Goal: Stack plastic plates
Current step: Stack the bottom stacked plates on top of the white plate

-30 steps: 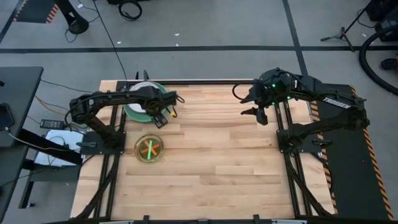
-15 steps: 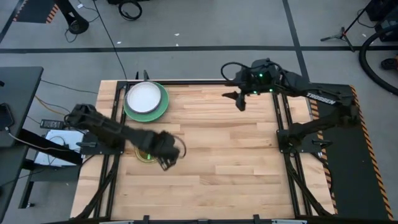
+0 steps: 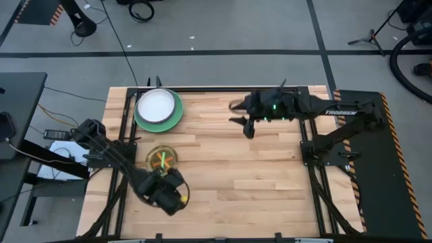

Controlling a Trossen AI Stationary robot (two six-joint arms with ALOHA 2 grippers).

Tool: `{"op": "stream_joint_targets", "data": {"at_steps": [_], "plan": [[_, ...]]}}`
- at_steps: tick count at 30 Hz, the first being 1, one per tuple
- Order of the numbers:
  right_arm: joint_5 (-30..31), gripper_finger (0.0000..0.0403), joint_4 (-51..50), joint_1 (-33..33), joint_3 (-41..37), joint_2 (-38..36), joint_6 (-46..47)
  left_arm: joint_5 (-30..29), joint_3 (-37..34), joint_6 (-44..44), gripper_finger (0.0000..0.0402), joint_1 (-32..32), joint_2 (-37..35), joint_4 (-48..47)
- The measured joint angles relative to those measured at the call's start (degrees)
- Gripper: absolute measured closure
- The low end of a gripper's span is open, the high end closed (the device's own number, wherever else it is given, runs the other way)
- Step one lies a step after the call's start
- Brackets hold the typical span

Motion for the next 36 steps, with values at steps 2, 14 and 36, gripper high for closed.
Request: {"op": "stream_joint_targets", "data": {"at_steps": [2, 14, 36], "plan": [[2.77, 0.0176, 0.42, 3.59, 0.0, 0.59, 2.65, -0.55, 0.0, -0.27, 0.021, -1.9, 0.45, 1.11], [10.19, 0.0176, -0.69, 17.93, 0.0, 4.07, 14.35, 1.34, 0.53, -13.74, 0.0212, -3.39, 7.93, 1.36], [11.89, 0.0176, 0.47, 20.32, 0.0, 5.23, 20.53, -7.84, 0.57, -15.61, 0.0204, 1.67, 12.59, -9.0]]}}
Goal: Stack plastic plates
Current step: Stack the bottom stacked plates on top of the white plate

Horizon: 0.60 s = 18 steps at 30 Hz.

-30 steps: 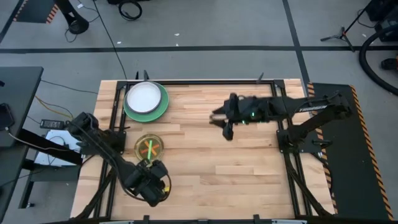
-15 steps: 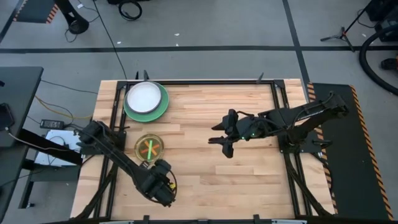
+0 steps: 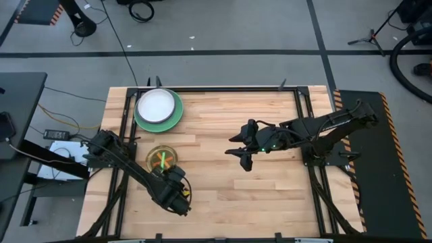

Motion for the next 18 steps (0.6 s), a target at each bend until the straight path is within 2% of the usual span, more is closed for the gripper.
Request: {"op": "stream_joint_targets", "data": {"at_steps": [5, 8, 14, 18], "plan": [[-0.42, 0.0176, -0.08, 0.08, 0.0, 0.0, -0.04, -0.74, -4.34, -3.77, 0.015, 1.19, 0.03, -0.74], [-0.61, 0.0176, -0.39, 0.06, 0.0, 0.0, -0.03, -0.8, -6.72, -3.51, 0.0133, 2.31, -0.01, -1.12], [-1.53, 0.0176, -2.01, -0.24, 0.0, 0.0, -0.02, 0.06, -12.95, -0.97, 0.014, 5.02, -0.44, 10.69], [-1.53, 0.0176, -2.25, -0.22, 0.0, -0.02, -0.04, -0.45, -14.15, -4.35, 0.0155, 5.91, -0.46, 12.64]]}}
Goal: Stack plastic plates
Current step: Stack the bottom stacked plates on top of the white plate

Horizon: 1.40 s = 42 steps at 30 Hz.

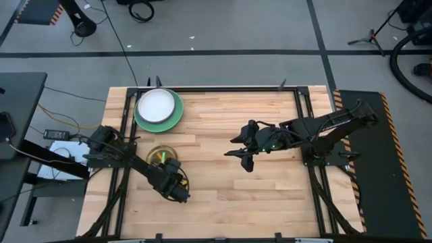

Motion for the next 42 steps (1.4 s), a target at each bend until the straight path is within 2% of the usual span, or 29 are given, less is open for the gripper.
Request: {"op": "stream_joint_targets", "data": {"at_steps": [6, 10, 15, 21, 23, 29, 34, 38, 42], "plan": [[-0.09, 0.0176, -0.21, -0.13, 0.0, 0.0, -0.2, -5.08, -0.44, -5.29, 0.0182, 0.43, 0.6, -5.03], [-0.13, 0.0176, -0.21, -0.24, 0.0, 0.0, -0.2, -6.53, -1.77, -8.85, 0.0213, 0.37, 0.51, -1.67], [-1.29, 0.0176, -0.23, -0.22, 0.0, 0.0, -0.2, -6.56, -2.46, -13.06, 0.0275, 0.36, 0.34, -0.05], [-2.56, 0.0176, -0.23, -0.17, 0.0, 0.0, -0.07, -6.4, -2.52, -7.72, 0.0368, 0.3, 0.41, 0.09], [-2.71, 0.0176, -0.23, -0.17, 0.0, 0.0, -0.02, -5.87, -2.13, -5.92, 0.0388, -0.29, 0.45, -0.92], [-3.07, 0.0176, -0.23, 0.66, 0.0, -0.02, -0.54, -4.01, 5.03, -5.31, 0.0387, -2.46, -0.13, -10.8], [-2.71, 0.0176, -0.3, 0.9, 0.0, -0.04, -1.7, -9.84, 13.78, -2.05, 0.0389, -1.65, -3.62, -22.24], [-2.72, 0.0176, -0.47, 0.9, 0.0, -0.05, -2.1, -14.66, 19.52, 1.36, 0.0389, 1.79, -6.66, -32.09], [-2.84, 0.0176, -0.76, 0.9, 0.0, -0.07, -2.16, -19.4, 21.08, 9.79, 0.0386, 9.74, -10.17, -36.38]]}}
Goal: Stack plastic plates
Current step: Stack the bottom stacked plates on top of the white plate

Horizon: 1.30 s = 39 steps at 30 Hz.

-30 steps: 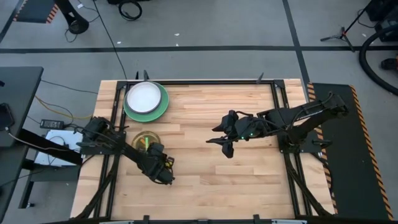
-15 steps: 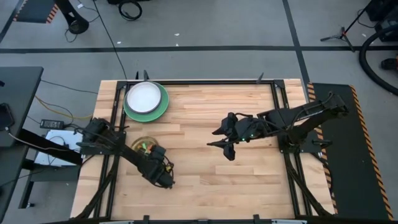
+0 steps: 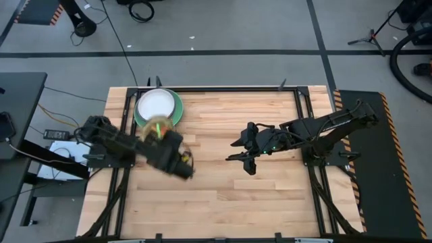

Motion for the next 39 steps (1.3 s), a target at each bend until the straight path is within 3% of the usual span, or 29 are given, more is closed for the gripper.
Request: {"op": "stream_joint_targets", "data": {"at_steps": [6, 9, 16, 21, 28, 32, 39], "plan": [[-0.27, 0.0176, -0.09, 1.0, 0.0, 0.0, 0.48, -6.8, -0.22, 18.46, 0.0385, 16.81, -1.48, 1.57], [-0.32, 0.0176, -0.43, 2.25, 0.0, -0.18, 0.46, -7.56, -0.22, 26.28, 0.0385, 24.06, -1.52, 7.42], [-2.29, 0.0176, -0.94, 4.17, 0.0, -3.82, 0.1, -5.55, -1.55, 42.8, 0.0385, 37.33, -1.54, 26.57], [-1.32, 0.0176, -1.07, 3.79, 0.0, -9.59, -4.36, -0.06, -7.47, 46.07, 0.0385, 45.41, -1.52, 32.91], [1.26, 0.0176, -1.48, -0.12, 0.02, -17.57, -12.2, 7.91, -17.22, 46.54, 0.0385, 49.63, -1.49, 41.85], [1.25, 0.0176, -1.83, -4.55, 0.02, -19.3, -14.38, 9.07, -21.06, 44.24, 0.0385, 49.62, -1.49, 46.94], [1.25, 0.0176, -1.9, -10.29, 0.04, -18.33, -10.21, 8.73, -24.83, 46.46, 0.037, 50.54, -1.49, 48.88]]}}
